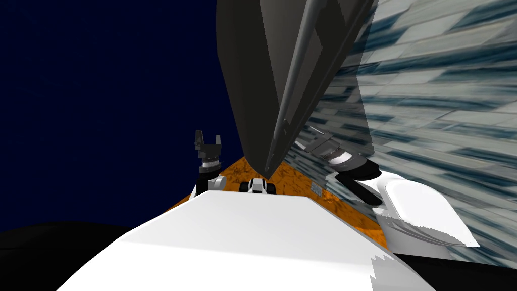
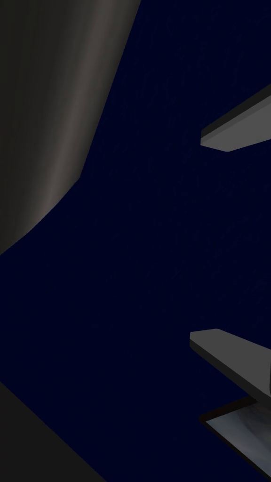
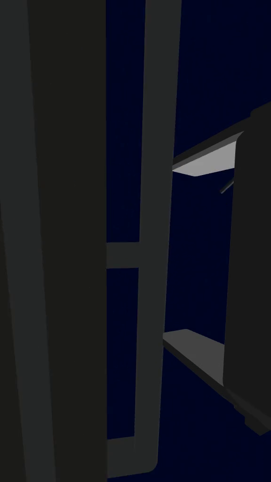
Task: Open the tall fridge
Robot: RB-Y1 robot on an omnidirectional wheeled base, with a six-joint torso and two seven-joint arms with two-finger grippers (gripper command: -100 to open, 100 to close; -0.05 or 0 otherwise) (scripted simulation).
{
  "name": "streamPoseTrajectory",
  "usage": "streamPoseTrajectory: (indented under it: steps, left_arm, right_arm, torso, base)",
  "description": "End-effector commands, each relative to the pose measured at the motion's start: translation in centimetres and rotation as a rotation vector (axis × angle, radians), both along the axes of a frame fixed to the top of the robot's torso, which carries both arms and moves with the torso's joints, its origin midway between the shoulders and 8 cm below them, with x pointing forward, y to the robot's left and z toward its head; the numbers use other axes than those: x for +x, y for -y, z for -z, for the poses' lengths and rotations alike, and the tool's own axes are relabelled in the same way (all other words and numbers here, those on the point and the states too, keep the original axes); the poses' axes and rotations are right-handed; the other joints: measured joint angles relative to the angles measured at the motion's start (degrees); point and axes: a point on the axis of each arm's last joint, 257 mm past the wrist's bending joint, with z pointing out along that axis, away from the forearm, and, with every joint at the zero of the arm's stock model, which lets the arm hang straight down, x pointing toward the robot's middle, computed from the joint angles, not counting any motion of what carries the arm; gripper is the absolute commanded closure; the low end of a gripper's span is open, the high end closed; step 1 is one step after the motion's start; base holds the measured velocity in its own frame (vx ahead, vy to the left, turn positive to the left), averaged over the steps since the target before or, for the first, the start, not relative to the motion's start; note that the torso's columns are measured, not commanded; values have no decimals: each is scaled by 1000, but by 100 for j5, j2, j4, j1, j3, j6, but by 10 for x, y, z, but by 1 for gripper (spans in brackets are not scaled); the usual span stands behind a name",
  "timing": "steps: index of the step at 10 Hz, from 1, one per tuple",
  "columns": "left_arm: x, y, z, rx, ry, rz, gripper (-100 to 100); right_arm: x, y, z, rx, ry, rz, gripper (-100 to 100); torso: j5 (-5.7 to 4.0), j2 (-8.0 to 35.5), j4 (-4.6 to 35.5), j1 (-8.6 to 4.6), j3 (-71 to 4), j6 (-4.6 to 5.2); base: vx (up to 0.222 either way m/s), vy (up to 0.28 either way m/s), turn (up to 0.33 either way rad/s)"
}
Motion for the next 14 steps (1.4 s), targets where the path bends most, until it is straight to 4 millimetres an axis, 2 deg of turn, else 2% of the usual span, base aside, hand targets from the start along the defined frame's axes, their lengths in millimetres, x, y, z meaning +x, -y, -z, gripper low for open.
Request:
streamPoseTrajectory:
  steps: [1,2,8,11,14]
  left_arm:
    - [0,0,0,0,0,0,0]
    - [0,0,0,0,0,0,0]
    - [0,0,0,0,0,0,0]
    - [0,0,0,0,0,0,0]
    - [0,0,0,0,0,0,0]
  right_arm:
    - [4,4,2,-186,65,33,-100]
    - [5,5,3,-197,67,39,-100]
    - [9,8,-2,-644,241,93,-100]
    - [4,-1,-8,-801,324,90,-100]
    - [-5,-17,-15,-894,393,71,-100]
  torso:
    - [-1,3,1,0,2,0]
    - [3,-2,0,15,0,-1]
    - [12,-42,-8,22,-32,-23]
    - [15,-62,-13,26,-47,-28]
    - [44,-68,-19,85,-53,-46]
  base:
    - [50,85,19]
    - [45,62,3]
    - [62,92,9]
    - [41,64,2]
    - [24,27,-8]
